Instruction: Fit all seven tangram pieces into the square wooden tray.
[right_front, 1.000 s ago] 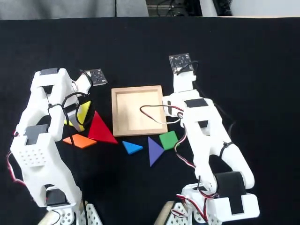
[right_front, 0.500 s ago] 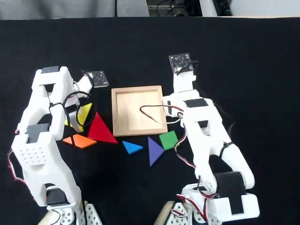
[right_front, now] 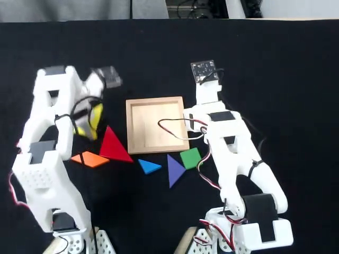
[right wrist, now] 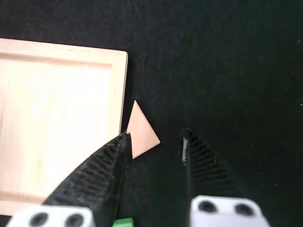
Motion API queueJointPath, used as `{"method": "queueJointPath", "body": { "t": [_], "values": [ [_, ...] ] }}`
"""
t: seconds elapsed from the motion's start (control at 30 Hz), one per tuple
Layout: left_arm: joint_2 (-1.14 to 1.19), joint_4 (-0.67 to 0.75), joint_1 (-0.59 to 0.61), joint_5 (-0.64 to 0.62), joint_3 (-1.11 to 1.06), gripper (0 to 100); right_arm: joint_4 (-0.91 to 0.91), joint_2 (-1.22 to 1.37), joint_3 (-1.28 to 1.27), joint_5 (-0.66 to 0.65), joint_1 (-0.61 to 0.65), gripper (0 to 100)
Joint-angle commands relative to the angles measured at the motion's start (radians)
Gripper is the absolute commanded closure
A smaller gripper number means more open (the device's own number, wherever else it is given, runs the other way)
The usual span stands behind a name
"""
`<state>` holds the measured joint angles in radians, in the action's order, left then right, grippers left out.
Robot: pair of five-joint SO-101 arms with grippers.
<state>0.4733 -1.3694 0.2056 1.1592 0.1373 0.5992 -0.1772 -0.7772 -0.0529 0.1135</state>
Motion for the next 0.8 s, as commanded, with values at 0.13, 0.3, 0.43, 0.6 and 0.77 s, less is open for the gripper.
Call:
{"method": "queueJointPath", "body": {
  "t": [0.13,0.3,0.43,0.6,0.77],
  "values": [
    [-0.249,-0.301,-0.128,-0.505,0.251,75,-0.017,-0.047,0.004,-0.009,-0.018,82.1],
    [-0.262,-0.322,-0.240,-0.933,0.237,75,-0.018,-0.051,0.010,0.048,-0.095,82.1],
    [-0.218,-0.195,-0.361,-1.204,0.157,75,-0.066,-0.050,0.005,0.172,-0.190,82.1],
    [-0.158,-0.074,-0.484,-1.580,0.084,75,-0.074,-0.047,0.002,0.196,-0.213,82.1],
    [-0.089,0.077,-0.466,-1.628,0.070,75,-0.103,-0.047,-0.013,0.196,-0.213,82.1]
  ]
}}
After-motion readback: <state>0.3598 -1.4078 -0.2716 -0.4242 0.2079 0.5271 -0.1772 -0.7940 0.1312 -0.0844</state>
